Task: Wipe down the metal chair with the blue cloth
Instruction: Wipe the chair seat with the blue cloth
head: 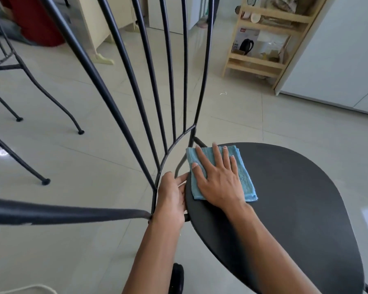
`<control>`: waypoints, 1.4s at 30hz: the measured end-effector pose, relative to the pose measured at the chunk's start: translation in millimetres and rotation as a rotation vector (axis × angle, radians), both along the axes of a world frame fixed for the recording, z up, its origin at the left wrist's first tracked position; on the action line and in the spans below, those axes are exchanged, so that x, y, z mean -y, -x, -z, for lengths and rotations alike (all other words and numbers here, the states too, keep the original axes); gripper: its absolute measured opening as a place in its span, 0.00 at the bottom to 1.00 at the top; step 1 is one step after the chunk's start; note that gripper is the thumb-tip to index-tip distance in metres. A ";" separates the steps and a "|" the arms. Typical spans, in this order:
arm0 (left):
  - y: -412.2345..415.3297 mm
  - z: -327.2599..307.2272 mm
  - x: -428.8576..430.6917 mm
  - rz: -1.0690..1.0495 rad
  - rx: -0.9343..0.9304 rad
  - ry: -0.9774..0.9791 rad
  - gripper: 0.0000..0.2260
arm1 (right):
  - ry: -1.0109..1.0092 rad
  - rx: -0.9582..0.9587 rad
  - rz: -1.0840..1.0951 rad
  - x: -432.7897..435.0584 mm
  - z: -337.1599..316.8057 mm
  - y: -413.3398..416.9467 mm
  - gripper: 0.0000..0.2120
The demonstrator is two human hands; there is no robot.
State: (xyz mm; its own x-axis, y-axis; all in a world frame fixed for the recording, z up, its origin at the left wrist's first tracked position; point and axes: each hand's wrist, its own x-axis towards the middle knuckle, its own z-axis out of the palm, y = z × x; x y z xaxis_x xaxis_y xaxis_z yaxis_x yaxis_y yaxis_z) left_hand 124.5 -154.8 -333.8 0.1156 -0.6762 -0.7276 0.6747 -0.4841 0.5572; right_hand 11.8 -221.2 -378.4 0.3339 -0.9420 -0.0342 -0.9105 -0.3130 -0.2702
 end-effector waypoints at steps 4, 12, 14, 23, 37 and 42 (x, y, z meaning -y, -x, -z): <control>-0.7 6.8 2.0 0.001 0.031 0.004 0.25 | 0.013 0.022 0.047 32.6 -1.7 -6.8 0.28; -2.3 13.2 7.2 0.012 0.042 0.016 0.29 | -0.006 -0.046 0.053 85.2 -5.8 48.4 0.30; -2.6 13.4 7.5 0.009 0.044 0.011 0.29 | -0.005 -0.072 0.127 93.8 -6.4 79.4 0.30; -5.2 14.0 7.2 0.011 -0.010 0.031 0.30 | -0.006 -0.092 0.350 52.9 -7.0 166.4 0.31; -10.9 5.0 1.8 0.029 -0.029 0.027 0.32 | -0.058 -0.092 0.398 -174.6 -8.7 133.0 0.32; -15.6 9.9 3.5 0.057 0.001 0.019 0.33 | -0.016 -0.039 0.142 -127.4 -7.1 45.3 0.29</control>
